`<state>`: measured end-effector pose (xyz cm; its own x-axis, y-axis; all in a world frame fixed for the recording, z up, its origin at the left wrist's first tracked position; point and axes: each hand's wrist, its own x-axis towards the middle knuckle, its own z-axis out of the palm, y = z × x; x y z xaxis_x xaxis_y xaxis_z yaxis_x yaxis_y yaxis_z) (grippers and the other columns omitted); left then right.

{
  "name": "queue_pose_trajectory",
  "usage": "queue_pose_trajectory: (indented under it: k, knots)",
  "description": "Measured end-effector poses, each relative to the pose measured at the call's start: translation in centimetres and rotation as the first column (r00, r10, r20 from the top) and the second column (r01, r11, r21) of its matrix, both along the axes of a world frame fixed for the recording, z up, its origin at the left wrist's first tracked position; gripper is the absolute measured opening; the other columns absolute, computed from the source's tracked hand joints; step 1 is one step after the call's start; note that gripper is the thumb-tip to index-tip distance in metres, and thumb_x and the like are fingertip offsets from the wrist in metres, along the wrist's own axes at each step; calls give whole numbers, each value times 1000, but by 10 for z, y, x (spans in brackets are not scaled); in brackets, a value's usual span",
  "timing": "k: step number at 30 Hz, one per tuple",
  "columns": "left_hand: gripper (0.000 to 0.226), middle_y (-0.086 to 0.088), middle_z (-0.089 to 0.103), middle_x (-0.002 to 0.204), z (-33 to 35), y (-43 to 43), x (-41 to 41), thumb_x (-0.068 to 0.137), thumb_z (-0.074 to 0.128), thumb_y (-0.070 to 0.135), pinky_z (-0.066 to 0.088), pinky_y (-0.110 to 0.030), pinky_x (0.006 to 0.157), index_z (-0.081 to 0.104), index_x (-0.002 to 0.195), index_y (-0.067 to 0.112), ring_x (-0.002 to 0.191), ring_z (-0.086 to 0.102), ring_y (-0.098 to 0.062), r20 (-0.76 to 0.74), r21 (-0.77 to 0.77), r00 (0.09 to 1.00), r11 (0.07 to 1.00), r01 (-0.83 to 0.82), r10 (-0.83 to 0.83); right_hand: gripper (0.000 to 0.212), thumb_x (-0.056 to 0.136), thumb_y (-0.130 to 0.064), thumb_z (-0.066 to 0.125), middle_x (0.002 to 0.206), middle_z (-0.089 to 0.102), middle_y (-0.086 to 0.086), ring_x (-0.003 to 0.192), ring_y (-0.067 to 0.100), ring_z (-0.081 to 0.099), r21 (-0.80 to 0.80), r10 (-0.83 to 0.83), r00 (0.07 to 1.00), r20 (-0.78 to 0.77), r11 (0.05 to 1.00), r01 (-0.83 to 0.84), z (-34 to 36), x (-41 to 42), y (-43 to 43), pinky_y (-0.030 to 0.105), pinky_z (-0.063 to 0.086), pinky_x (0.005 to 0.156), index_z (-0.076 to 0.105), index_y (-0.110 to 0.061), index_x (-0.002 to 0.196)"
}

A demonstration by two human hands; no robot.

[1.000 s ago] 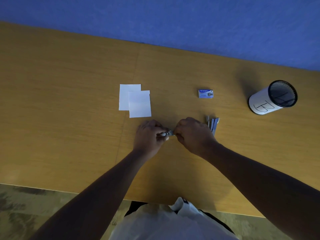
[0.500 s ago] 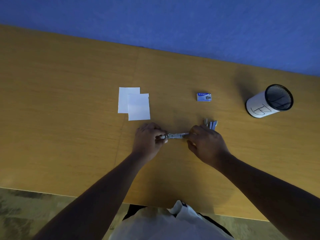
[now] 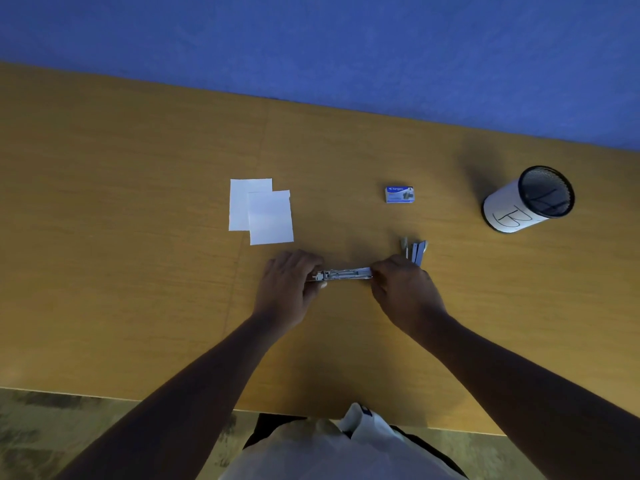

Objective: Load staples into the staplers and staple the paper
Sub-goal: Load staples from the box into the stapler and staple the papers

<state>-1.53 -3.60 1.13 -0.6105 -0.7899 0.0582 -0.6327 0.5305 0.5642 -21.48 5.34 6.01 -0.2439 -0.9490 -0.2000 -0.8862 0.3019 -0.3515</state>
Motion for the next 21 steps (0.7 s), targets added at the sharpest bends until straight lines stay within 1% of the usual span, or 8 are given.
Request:
queue_pose_trajectory:
  k: [2,5,9,12,15,18,19,21]
  knots:
    - [24,3,64,100,-3,3,3,84,74,22,34,-32,79,61,104,23,91,55,-23,6,-108,999,993,51,-50,16,94,-19,59,93,64,3,79,21,64,9,-15,1000,-2,1000,15,0,2,-2,34,55,66,72,-15,102]
    - [27,2,64,102,-6,6,5,88,70,19,39,-37,80,62,112,27,93,55,-23,12,-187,996,979,85,-84,13,93,-18,59,89,62,3,76,22,63,19,-42,999,-3,999,42,0,3,-5,37,56,65,71,-14,96]
    - [36,0,64,102,-4,7,5,84,72,12,43,-40,81,68,116,29,94,57,-25,74,-196,991,973,125,-112,11,93,-19,61,88,63,2,74,20,63,18,-39,999,-5,999,39,0,3,-5,38,57,64,71,-15,95]
    - [47,-2,63,103,0,7,4,79,71,8,43,-41,83,68,120,33,95,57,-27,135,-178,981,971,159,-136,10,92,-20,62,87,62,1,72,18,62,16,-37,999,-7,999,37,0,4,-4,35,57,62,71,-16,96]
    - [50,-3,62,103,0,8,5,78,72,10,44,-42,83,68,122,35,94,57,-28,162,-190,976,966,175,-145,10,92,-19,62,88,63,2,74,20,64,27,-40,999,-6,999,41,0,4,-4,38,58,64,70,-15,96]
    - [51,-2,64,105,2,8,4,80,72,8,44,-41,83,65,125,33,96,57,-26,99,-166,983,972,168,-153,14,91,-19,61,92,62,4,78,24,65,34,-43,999,5,999,43,-1,4,-4,40,58,66,68,-16,102]
    - [52,0,65,106,2,7,5,82,71,8,45,-40,84,62,128,30,99,57,-24,38,-123,988,981,153,-150,17,91,-19,59,94,62,5,79,26,65,40,-38,999,6,998,38,-1,4,-4,41,58,67,68,-17,105]
    - [58,3,67,113,2,5,10,84,73,12,46,-38,91,53,137,24,105,58,-19,-93,33,991,995,96,-93,22,92,-19,57,99,61,5,83,28,66,63,-14,1000,-7,998,15,-1,5,-4,41,58,69,68,-19,111]
